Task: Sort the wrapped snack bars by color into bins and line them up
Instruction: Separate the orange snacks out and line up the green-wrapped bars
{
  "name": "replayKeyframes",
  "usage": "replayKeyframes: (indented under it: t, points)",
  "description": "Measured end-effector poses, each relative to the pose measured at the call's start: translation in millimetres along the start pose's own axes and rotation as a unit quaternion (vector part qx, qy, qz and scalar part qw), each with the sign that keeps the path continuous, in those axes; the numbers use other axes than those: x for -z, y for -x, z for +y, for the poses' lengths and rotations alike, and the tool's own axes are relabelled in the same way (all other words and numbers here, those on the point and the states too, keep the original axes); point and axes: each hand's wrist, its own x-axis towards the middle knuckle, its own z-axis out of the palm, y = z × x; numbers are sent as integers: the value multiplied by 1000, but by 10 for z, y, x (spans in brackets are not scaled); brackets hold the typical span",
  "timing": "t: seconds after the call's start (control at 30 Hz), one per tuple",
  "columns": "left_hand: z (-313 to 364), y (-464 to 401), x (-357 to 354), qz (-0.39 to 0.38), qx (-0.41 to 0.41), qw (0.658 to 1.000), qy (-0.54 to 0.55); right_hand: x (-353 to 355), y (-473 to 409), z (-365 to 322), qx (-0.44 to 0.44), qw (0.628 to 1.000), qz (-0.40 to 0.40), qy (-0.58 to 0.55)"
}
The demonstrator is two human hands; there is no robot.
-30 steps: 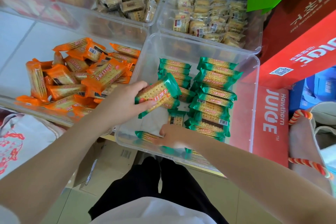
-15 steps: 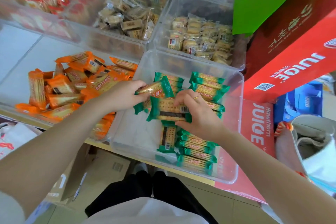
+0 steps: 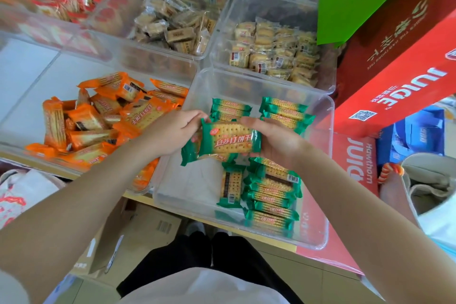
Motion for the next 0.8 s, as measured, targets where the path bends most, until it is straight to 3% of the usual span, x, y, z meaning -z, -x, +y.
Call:
replayKeyframes:
  t: [0.17, 0.27, 0.37, 0.5, 0.6, 0.67, 0.8]
  points:
    - [-48, 50, -32, 4, 36, 995, 97, -53, -58, 77, -35, 998, 39, 37]
    - [-23, 62, -57, -21, 33, 994, 97, -126, -95, 118, -40, 994, 59, 78]
    - [-3, 54, -112, -52, 30, 996, 61, -193, -168, 144, -41, 987, 109, 113]
    - [-12, 54, -69, -99, 44, 994, 18, -213, -195, 234, -37, 984, 100, 141]
    - [27, 82, -138, -137, 21, 980, -145, -224, -210, 311, -51, 976, 90, 190]
    - [38, 107, -244, -137, 2, 961, -239, -238, -238, 341, -53, 972, 92, 211]
    - [3, 124, -277, -97, -2, 966, -241, -271, -252, 360, -21, 983, 79, 164]
